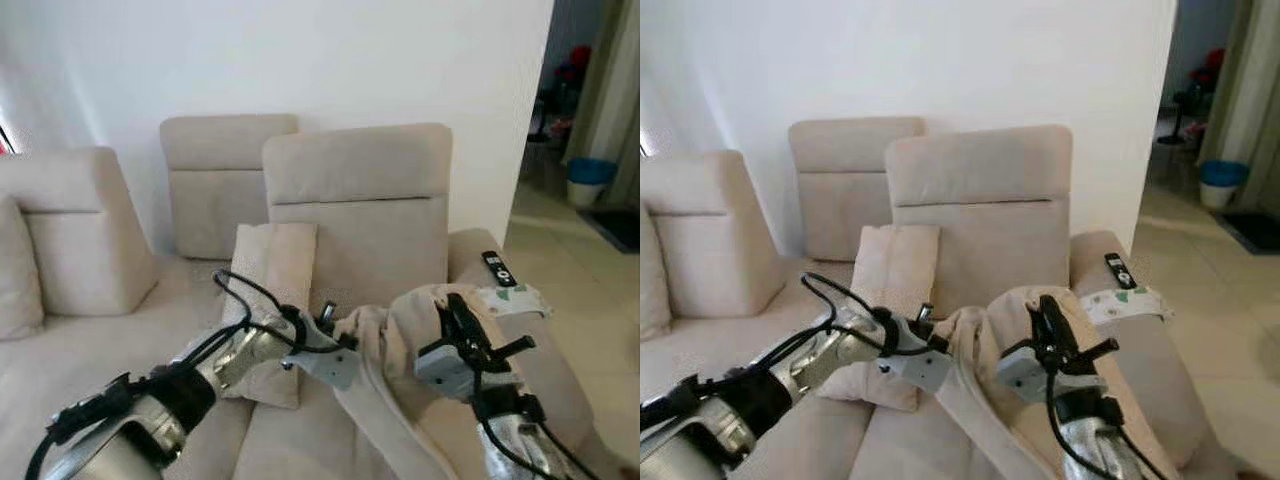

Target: Move the pillow to the sofa from floor

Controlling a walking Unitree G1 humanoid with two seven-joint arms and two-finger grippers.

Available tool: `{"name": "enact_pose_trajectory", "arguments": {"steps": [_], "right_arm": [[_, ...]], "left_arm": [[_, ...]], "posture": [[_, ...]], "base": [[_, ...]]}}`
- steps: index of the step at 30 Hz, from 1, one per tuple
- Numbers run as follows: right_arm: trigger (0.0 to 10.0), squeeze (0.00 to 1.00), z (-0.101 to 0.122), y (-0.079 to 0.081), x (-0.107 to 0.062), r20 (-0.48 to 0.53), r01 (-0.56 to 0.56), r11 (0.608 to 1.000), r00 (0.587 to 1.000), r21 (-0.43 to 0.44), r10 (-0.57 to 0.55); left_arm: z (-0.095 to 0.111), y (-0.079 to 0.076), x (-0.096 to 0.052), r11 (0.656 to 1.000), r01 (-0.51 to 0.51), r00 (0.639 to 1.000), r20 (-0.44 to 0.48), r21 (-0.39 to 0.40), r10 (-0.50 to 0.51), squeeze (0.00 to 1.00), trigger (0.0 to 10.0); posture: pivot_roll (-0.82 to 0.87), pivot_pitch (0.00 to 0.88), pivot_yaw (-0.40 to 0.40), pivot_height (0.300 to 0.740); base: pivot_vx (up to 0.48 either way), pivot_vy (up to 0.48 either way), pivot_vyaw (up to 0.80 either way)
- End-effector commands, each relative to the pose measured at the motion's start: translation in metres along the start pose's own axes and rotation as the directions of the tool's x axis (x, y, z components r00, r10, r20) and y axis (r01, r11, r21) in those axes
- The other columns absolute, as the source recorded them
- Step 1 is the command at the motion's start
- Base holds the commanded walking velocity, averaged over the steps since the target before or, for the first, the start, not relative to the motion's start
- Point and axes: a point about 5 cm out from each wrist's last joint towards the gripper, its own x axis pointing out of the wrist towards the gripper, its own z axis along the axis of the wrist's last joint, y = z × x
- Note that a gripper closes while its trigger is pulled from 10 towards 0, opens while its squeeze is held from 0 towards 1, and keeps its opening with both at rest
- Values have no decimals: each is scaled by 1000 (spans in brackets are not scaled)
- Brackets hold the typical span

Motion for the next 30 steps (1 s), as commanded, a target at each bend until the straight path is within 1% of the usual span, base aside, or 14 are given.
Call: {"name": "enact_pose_trajectory", "arguments": {"steps": [1,3,6,7,10,12,17,19,21,22,24,25,27,30], "right_arm": [[10000,0,4,3,2,3,-20,999,1000,39,20],[10000,0,1,0,4,-23,-4,998,1000,63,6],[10000,0,-5,-13,12,-82,58,991,995,124,-48],[10000,0,-8,-15,13,-100,69,988,993,136,-55],[10000,0,-10,-16,13,-120,79,986,991,148,-61],[10000,0,-19,-18,12,-181,113,976,980,186,-79],[10000,0,-25,-23,13,-215,138,973,972,184,-97],[10000,0,-37,-28,15,-292,164,967,951,197,-102],[10000,0,-47,-29,15,-357,182,957,929,226,-93],[10000,0,-47,-29,15,-357,182,957,929,226,-93],[10000,0,-53,-30,14,-398,202,946,913,254,-88],[10000,0,-53,-30,14,-398,202,946,913,254,-88],[10000,0,-53,-31,15,-416,212,937,906,276,-83],[10000,0,-48,-36,19,-410,219,930,908,296,-83]], "left_arm": [[12,25,0,992,-122,992,36,21,121,0,10000],[8,30,-1,988,-153,988,7,14,153,0,10000],[-2,56,-7,959,-283,957,-65,2,282,0,10000],[-1,61,-8,953,-303,951,-68,-1,302,0,10000],[0,65,-9,948,-319,946,-68,-6,318,0,10000],[6,73,-7,934,-357,932,-61,4,357,0,10000],[8,81,-7,918,-397,915,-75,-1,396,0,10000],[7,91,-7,898,-440,894,-103,-10,437,0,10000],[8,92,-3,903,-429,899,-104,-16,425,0,10000],[8,92,-3,903,-429,899,-104,-16,425,0,10000],[16,81,4,940,-340,939,-66,-9,339,0,10000],[16,81,4,940,-340,939,-66,-9,339,0,10000],[21,74,8,960,-281,959,-41,-1,281,0,10000],[23,74,8,967,-254,967,-33,-9,253,0,10000]], "posture": [[-42,0,115,740],[-43,0,116,740],[-40,0,116,740],[-40,0,116,740],[-40,0,117,740],[-40,0,122,740],[-44,0,127,740],[-51,0,138,740],[-51,0,138,740],[-51,0,138,740],[-53,0,142,740],[-53,0,142,740],[-54,0,145,740],[-55,0,145,740]], "base": [[0,0,0],[0,0,0],[0,0,0],[0,0,0],[0,0,0],[0,0,0],[0,0,0],[0,0,0],[0,0,0],[0,0,0],[0,0,0],[0,0,0],[0,0,0],[0,0,0]]}}
